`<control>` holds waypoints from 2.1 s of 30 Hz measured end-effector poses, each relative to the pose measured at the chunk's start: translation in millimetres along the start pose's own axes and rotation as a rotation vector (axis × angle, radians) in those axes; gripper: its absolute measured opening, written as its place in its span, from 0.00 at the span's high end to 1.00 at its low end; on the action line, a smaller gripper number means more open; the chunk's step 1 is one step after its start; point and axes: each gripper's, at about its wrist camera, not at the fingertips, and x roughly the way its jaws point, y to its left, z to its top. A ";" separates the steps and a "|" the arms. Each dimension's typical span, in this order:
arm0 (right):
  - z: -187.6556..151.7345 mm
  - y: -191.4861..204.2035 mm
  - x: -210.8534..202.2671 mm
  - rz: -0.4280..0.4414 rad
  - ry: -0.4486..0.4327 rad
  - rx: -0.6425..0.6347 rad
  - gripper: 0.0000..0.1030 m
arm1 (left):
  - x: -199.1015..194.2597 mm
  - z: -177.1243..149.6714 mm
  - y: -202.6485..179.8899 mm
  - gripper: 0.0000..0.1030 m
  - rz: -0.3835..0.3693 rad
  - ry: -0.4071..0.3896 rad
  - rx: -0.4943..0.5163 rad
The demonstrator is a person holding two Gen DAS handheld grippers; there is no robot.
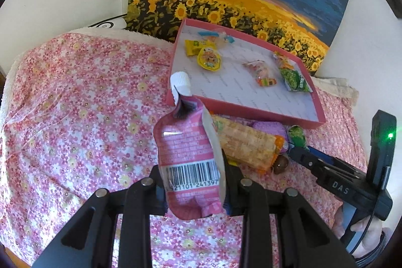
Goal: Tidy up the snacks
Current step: 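Hold the pink pouch in left tool while right tool grasps the green pea bag, then carry the pink pouch in left tool while right tool carries green bag into box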
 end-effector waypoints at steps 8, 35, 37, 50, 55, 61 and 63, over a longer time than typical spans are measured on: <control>-3.0 -2.7 7.4 0.018 0.000 0.003 0.50 | -2.0 1.6 1.0 0.70 -0.003 -0.003 0.003; -26.2 -7.1 -58.4 0.034 -0.089 0.023 0.52 | -8.0 15.4 -17.2 0.70 -0.052 -0.042 0.072; -24.7 -6.3 -62.2 0.036 -0.094 0.021 0.52 | -7.4 18.1 -18.6 0.70 -0.068 -0.064 0.075; -9.0 -6.0 -62.9 0.027 -0.131 0.023 0.52 | -1.9 37.6 -23.6 0.70 -0.092 -0.094 0.105; 3.8 -6.7 -63.3 0.014 -0.151 0.026 0.52 | 3.7 49.2 -25.3 0.70 -0.113 -0.078 0.086; 23.7 -8.7 -55.6 -0.014 -0.159 0.016 0.52 | 14.8 66.5 -27.7 0.70 -0.120 -0.072 0.091; 29.5 -10.1 -50.0 -0.022 -0.151 0.018 0.52 | 20.0 71.7 -28.1 0.70 -0.122 -0.067 0.091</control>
